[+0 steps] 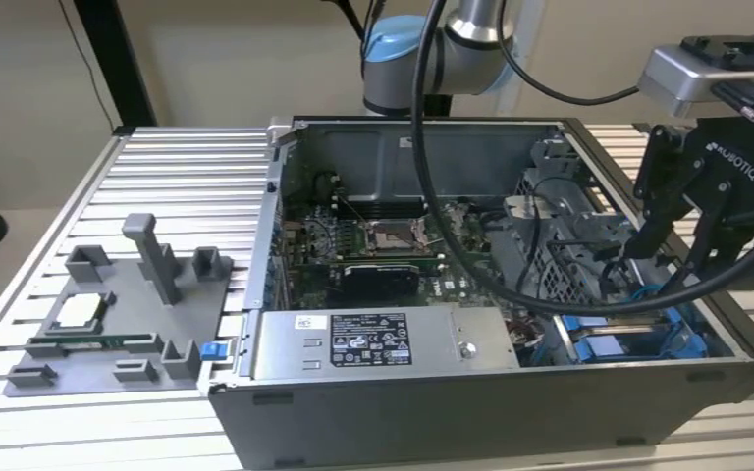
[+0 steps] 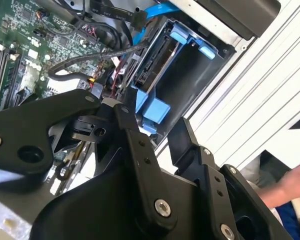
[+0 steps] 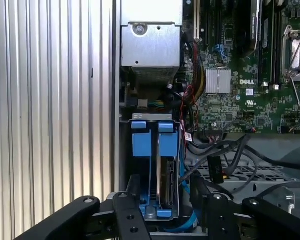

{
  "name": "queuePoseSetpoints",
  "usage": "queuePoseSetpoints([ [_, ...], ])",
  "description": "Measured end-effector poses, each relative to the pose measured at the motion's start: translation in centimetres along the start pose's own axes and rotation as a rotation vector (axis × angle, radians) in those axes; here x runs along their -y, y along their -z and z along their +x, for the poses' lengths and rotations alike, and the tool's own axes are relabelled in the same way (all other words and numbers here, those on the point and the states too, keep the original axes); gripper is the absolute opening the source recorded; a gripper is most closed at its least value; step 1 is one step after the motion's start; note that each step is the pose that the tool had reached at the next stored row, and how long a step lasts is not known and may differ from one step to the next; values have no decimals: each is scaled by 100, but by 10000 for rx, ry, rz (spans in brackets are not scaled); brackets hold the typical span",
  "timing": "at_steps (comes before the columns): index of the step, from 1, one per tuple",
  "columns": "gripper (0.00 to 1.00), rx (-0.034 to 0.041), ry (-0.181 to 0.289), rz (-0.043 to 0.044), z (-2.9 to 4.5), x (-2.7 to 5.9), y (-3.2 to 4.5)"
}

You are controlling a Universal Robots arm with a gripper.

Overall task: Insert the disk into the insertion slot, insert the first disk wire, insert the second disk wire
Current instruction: 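Insert the disk into the insertion slot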

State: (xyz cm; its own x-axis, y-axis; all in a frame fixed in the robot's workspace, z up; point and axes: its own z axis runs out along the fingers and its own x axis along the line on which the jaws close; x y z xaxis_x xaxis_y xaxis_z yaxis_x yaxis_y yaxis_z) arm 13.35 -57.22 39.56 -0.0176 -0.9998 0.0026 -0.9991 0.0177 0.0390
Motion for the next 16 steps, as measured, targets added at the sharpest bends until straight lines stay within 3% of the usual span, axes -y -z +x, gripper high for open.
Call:
queuePoseSetpoints([
  [16, 100, -29, -1, 2, -16, -24, 6],
])
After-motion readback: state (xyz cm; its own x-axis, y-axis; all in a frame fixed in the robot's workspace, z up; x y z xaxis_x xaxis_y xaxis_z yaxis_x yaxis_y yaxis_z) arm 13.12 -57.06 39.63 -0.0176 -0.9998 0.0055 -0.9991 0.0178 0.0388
